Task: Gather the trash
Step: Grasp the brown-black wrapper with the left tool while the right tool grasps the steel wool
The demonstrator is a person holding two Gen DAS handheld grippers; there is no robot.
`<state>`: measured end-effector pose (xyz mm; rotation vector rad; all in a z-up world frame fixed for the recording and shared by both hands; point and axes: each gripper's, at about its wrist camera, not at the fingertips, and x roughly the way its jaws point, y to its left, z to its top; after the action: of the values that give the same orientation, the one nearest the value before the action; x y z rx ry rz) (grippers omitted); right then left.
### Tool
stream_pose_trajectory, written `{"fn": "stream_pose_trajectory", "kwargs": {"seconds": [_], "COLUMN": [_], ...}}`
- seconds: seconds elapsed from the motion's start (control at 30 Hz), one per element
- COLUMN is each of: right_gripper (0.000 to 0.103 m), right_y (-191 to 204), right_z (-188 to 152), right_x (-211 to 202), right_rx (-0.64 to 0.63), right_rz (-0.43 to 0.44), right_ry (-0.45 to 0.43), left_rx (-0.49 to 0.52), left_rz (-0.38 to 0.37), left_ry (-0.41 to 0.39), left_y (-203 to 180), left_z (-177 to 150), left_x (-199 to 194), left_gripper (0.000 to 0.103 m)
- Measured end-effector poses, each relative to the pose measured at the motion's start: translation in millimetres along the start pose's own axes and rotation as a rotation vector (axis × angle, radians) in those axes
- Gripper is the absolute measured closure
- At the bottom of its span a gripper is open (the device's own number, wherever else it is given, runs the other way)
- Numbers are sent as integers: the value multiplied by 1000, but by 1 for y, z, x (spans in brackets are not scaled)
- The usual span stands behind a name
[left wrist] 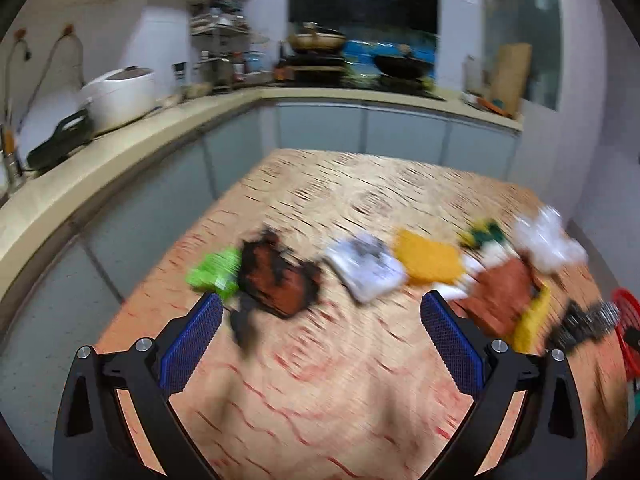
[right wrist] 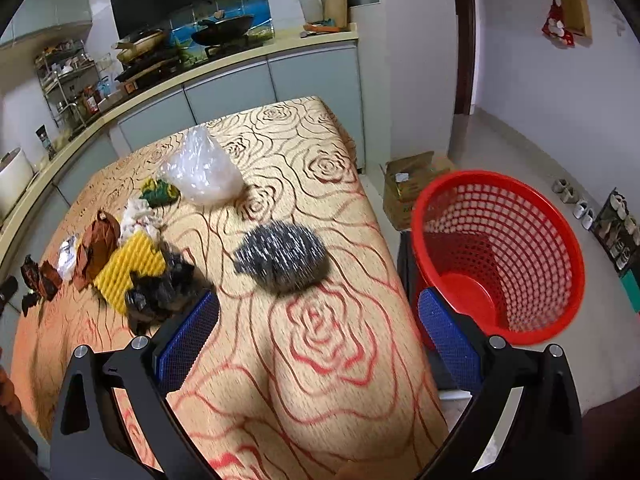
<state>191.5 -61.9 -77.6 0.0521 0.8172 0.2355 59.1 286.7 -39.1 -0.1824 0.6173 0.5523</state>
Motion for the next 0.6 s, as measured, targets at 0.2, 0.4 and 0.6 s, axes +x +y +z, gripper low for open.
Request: {"fn": "stream_pose_trajectory", "kwargs": {"seconds": [0.2,0.4,0.6], "right_gripper": [5,5,5], "right_y": [12,19,21], "right_z": [12,16,19], "right_x": [16,26,36], "right_rx": [-16,-44,-60], "right_rz": [3,-9,-15], "right_ry": [11,13,18], "left_rx": [30,59,89], "left_rz": [12,-19,-17], "left_ry": [44,95,105], "left_y": [14,11,5], "left_z": [20,20,19], "left_x": [42,72,89], "left_gripper": [7,13,26]}}
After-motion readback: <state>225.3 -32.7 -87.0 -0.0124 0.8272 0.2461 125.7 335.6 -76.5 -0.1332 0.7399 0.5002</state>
